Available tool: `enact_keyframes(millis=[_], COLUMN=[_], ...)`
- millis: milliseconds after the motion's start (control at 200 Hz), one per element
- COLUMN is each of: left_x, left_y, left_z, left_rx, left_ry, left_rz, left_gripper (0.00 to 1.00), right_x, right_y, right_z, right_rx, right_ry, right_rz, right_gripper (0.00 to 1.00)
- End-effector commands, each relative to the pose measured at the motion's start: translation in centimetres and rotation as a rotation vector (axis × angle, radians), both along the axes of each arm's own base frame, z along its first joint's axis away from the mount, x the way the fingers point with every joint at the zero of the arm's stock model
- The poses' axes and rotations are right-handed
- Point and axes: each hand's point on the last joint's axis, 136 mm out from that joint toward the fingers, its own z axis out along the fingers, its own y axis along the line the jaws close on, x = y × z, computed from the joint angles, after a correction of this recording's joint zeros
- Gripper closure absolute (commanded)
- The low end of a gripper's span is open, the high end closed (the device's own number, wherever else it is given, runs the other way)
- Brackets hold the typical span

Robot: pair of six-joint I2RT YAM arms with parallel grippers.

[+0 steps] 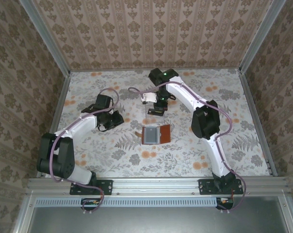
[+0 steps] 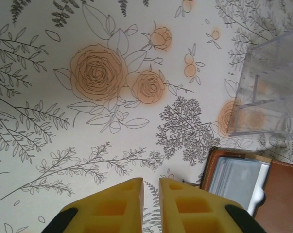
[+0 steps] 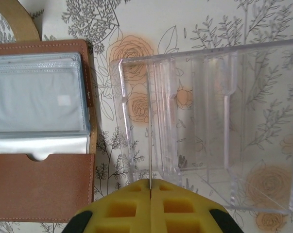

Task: Take the credit cards out of the card holder

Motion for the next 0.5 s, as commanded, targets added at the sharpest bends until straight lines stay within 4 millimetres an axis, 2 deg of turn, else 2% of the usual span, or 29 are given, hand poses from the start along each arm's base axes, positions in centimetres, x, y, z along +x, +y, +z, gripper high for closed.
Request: enact_keyframes(millis=[0,290,495], left_x=[0.8,1.0,0.7], left_y=[-0.2,0.1,0.3], left_z=[0.7,0.9,0.8], left_rx=[-0.018,-0.022,-0.021], left_ry=[-0.02,-0.02,-0.014], left_rz=[-0.02,-0.021,-0.017], left_gripper=[0.82,0.83,0.83], right_x=[-1.8,-3.9,-4.4], right_y=[-0.2,0.6,1.1], right_z=[-0.5,-1.9,-3.2], right_rx=[-0.04,-0.021,-0.028], right_ry=[0.082,0.207,0.263], right_rz=[0.06,0.07,0.055], right_gripper=[1.0,1.0,1.0])
